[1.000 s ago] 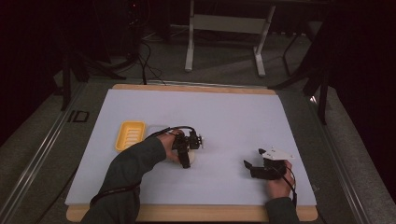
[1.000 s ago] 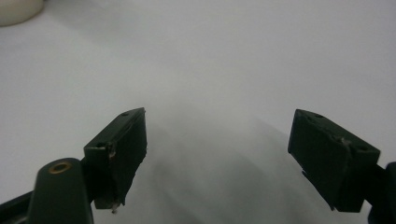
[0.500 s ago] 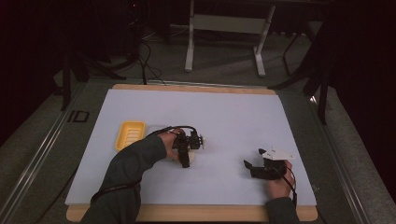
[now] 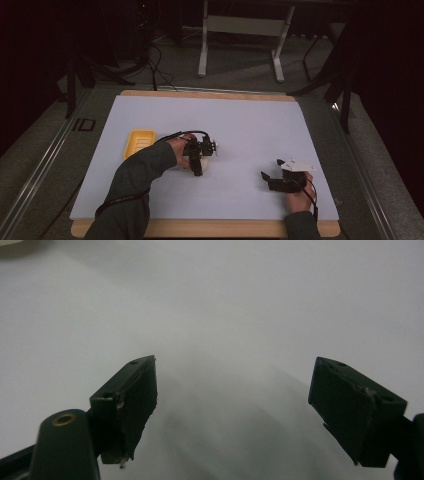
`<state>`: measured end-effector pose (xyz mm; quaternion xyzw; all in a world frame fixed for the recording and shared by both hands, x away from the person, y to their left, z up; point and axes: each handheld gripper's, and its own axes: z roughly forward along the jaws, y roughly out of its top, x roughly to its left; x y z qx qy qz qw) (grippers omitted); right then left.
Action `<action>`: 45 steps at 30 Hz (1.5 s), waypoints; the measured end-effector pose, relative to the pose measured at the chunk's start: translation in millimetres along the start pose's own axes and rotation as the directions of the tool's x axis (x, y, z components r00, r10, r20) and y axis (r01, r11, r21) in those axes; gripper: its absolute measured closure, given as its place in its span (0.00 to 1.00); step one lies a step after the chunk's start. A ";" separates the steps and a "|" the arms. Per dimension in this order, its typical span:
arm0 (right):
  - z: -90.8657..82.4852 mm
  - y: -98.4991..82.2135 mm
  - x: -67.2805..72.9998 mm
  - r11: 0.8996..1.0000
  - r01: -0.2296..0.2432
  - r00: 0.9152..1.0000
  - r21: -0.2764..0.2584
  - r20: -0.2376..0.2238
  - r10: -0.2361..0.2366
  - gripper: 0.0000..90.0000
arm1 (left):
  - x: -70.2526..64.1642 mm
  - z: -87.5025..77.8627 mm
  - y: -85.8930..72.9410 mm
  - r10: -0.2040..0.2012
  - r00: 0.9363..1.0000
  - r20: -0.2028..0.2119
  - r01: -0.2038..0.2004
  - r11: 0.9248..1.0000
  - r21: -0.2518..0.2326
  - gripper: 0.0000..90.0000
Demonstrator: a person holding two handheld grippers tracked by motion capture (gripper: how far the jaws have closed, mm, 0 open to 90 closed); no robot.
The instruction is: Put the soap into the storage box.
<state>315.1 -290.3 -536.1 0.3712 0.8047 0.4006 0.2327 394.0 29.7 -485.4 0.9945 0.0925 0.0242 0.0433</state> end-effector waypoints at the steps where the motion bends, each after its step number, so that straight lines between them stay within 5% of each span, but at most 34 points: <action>1: -0.1 0.0 -0.1 1.000 0.000 1.000 -0.001 0.000 0.000 0.21 | 0.2 -0.4 -0.2 -0.001 1.000 -0.001 0.001 1.000 0.000 0.27; 25: -0.2 -0.1 -0.3 1.000 0.000 1.000 -0.005 0.000 0.000 0.21 | 14.1 -18.0 -16.2 -0.046 0.999 -0.028 0.047 0.999 0.027 0.27; 45: -0.3 -0.1 -0.1 1.000 -0.001 1.000 -0.003 0.001 0.001 0.21 | 35.7 -29.0 -45.0 -0.164 0.986 -0.041 0.164 0.986 -0.002 0.27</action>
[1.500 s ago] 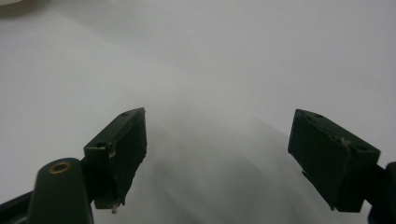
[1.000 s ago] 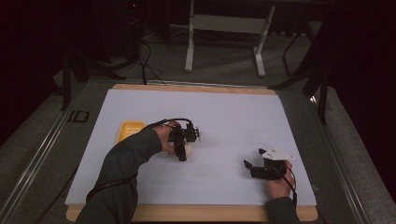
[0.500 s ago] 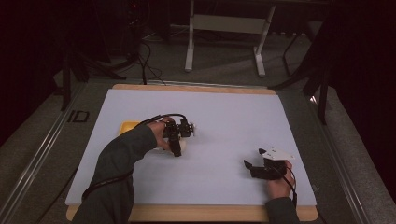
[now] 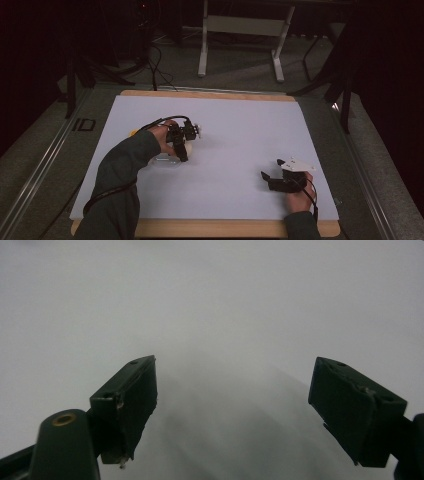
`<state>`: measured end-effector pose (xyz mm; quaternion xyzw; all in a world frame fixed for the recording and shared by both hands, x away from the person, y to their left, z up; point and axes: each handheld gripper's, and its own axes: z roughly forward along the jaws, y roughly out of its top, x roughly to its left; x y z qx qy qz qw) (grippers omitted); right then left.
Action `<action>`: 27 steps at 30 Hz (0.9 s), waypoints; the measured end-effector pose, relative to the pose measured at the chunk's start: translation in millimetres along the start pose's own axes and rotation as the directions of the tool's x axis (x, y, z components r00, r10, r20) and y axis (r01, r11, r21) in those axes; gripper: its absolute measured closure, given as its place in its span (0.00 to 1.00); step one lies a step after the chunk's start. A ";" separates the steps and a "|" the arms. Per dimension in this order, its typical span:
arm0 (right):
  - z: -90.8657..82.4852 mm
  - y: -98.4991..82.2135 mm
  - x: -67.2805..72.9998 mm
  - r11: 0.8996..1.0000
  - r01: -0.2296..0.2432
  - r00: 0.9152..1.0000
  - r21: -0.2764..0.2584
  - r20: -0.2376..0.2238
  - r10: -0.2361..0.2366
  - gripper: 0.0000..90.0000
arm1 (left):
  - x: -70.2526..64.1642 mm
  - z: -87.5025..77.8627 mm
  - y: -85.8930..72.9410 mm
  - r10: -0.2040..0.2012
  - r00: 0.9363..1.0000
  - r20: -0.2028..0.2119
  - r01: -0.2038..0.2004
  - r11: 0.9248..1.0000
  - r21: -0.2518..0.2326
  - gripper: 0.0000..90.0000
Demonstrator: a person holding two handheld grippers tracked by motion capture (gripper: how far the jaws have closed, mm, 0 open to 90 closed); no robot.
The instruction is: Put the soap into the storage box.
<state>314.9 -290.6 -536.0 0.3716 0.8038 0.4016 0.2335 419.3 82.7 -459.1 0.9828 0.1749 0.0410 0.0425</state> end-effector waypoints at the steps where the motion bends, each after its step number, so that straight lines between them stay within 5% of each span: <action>1: 0.0 0.0 0.0 1.000 0.000 1.000 0.000 0.000 0.000 0.21 | 1.1 -0.5 -1.1 -0.005 1.000 0.002 0.005 1.000 0.003 0.27; 20: 0.1 0.1 0.3 1.000 0.002 1.000 0.003 0.001 -0.002 0.21 | 16.6 -9.4 -18.5 -0.107 0.994 -0.033 0.107 0.994 0.003 0.27; 27: 0.2 0.1 0.4 1.000 0.002 1.000 0.003 0.002 -0.002 0.21 | 24.1 -10.6 -25.7 -0.174 0.984 -0.028 0.174 0.985 0.007 0.27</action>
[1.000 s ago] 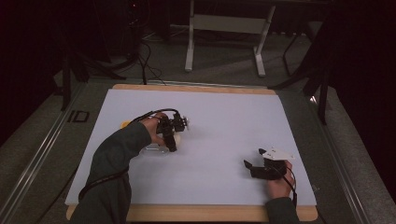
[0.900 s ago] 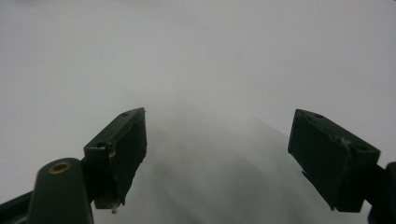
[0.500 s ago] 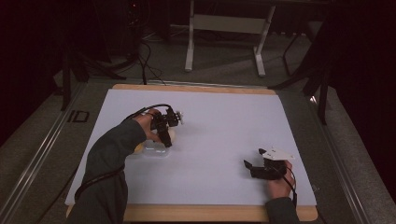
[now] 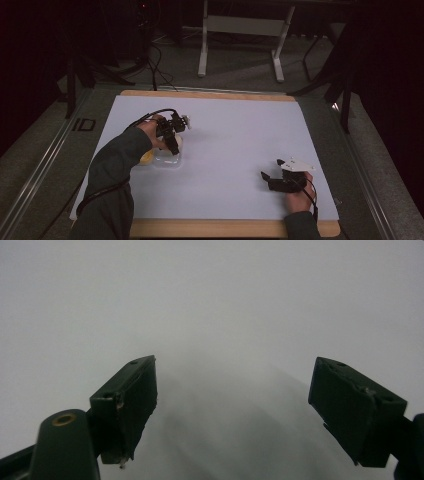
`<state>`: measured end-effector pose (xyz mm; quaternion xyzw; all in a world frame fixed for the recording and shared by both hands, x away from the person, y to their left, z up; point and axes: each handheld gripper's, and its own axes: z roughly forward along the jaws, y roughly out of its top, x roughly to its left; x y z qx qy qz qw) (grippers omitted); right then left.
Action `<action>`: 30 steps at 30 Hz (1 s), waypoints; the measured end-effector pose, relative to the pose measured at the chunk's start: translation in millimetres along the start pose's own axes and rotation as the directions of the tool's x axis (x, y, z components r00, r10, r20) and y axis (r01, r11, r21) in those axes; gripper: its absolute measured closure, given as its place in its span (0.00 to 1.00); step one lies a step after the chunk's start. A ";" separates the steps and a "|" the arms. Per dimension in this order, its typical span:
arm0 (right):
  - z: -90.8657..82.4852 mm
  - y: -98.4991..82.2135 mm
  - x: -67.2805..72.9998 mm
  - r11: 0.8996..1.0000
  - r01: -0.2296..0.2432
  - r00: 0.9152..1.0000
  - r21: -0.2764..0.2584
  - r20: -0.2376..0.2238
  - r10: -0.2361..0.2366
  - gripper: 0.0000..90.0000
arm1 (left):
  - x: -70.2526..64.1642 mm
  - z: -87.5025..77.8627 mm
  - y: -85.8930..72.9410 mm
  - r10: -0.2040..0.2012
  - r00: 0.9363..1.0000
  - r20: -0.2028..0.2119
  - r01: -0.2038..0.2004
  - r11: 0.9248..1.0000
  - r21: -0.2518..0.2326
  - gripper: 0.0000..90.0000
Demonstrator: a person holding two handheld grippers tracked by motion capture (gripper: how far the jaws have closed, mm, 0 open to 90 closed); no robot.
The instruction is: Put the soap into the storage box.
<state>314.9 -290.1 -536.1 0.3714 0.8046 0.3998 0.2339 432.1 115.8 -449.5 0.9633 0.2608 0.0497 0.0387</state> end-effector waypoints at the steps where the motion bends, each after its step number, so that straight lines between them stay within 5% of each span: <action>1: 0.0 0.0 0.1 1.000 0.000 1.000 0.001 0.000 0.000 0.21 | 1.5 0.1 -0.9 -0.009 1.000 -0.002 0.009 1.000 0.000 0.27; 8: 0.0 0.1 0.2 1.000 0.001 1.000 0.002 0.001 -0.001 0.21 | 10.0 -0.2 -7.5 -0.075 0.997 -0.019 0.074 0.997 -0.005 0.27; 9: 0.1 0.1 0.2 1.000 0.001 1.000 0.002 0.001 -0.001 0.21 | 13.3 -0.8 -9.3 -0.105 0.994 -0.032 0.105 0.994 -0.003 0.27; 30: 0.2 0.1 0.3 1.000 0.005 1.000 0.001 0.001 -0.005 0.21 | 25.7 0.1 -15.5 -0.256 0.964 -0.073 0.257 0.966 -0.002 0.27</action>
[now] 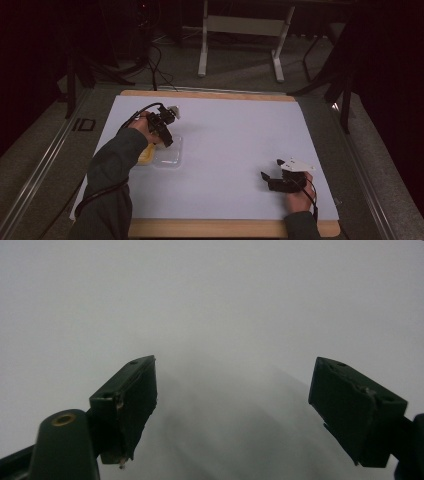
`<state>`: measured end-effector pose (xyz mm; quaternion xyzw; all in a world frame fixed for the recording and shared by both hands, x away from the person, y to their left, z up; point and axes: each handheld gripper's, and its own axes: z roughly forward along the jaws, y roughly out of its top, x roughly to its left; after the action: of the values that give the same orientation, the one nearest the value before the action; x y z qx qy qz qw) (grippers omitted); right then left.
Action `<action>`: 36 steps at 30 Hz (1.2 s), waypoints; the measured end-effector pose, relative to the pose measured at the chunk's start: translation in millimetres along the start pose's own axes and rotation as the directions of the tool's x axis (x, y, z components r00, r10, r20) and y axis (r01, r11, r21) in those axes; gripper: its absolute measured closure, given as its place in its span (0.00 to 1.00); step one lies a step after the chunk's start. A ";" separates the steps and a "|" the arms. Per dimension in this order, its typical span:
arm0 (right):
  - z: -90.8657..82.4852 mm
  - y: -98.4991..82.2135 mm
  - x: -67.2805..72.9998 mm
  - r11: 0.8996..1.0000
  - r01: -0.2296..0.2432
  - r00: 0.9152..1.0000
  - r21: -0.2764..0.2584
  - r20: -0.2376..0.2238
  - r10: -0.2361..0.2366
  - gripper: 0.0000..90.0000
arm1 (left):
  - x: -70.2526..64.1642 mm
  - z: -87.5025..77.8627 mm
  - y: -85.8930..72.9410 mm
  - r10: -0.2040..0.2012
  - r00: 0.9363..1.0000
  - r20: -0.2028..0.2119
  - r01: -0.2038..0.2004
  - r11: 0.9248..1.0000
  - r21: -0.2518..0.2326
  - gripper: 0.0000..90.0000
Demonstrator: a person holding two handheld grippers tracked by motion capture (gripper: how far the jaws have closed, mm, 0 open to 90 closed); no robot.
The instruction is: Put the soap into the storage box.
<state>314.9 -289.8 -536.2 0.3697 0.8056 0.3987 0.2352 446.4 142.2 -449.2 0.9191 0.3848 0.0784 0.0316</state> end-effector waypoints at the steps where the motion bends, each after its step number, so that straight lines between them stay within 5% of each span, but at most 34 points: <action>1: 0.0 0.0 0.0 1.000 0.001 1.000 0.000 0.000 -0.001 0.21 | 2.0 -0.7 -1.1 -0.023 1.000 0.004 0.023 1.000 -0.003 0.27; 22: 0.0 0.0 0.1 1.000 0.002 1.000 0.000 0.001 -0.002 0.21 | 13.2 -2.6 -11.2 -0.099 0.995 0.011 0.099 0.995 -0.014 0.27; 36: -0.1 0.0 0.2 1.000 0.001 1.000 0.000 0.001 -0.001 0.21 | 26.1 -2.9 -23.1 -0.191 0.981 -0.001 0.191 0.981 -0.018 0.27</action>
<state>314.7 -289.7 -536.1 0.3694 0.8057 0.3984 0.2360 447.7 177.0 -445.9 0.8774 0.4707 0.0795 0.0467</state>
